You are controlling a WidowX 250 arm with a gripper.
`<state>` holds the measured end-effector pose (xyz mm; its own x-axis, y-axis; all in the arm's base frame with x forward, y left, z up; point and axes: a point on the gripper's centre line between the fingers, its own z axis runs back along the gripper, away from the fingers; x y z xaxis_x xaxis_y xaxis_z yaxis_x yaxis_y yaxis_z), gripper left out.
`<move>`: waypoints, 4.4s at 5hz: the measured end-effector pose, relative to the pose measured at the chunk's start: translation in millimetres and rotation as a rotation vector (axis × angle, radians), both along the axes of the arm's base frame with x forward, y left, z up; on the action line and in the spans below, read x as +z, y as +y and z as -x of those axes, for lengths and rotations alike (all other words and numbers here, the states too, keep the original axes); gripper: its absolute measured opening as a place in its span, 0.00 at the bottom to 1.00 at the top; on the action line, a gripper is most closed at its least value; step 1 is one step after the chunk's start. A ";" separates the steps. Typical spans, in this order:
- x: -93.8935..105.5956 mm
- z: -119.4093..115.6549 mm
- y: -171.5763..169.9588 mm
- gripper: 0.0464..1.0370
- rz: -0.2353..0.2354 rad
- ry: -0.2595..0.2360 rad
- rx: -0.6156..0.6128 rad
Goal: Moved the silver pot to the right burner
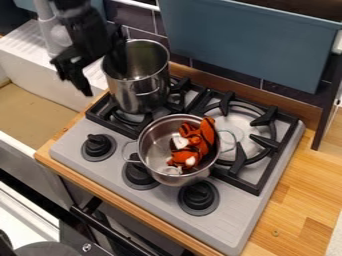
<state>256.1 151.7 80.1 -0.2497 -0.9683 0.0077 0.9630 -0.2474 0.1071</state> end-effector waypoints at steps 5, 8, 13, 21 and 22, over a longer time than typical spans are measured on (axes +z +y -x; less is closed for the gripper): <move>-6.4 -13.7 -8.1 0.01 -0.038 0.006 -0.008; 0.1 -11.3 -56.4 0.01 0.038 0.007 0.071; -4.1 -24.6 -115.3 0.01 0.054 -0.040 0.229; 1.5 -29.8 -166.8 0.02 0.059 -0.021 0.363; 1.5 -30.8 -166.0 0.16 0.068 -0.022 0.393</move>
<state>286.8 -14.2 81.6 0.1388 -0.9876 0.0739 0.9801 0.1477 0.1326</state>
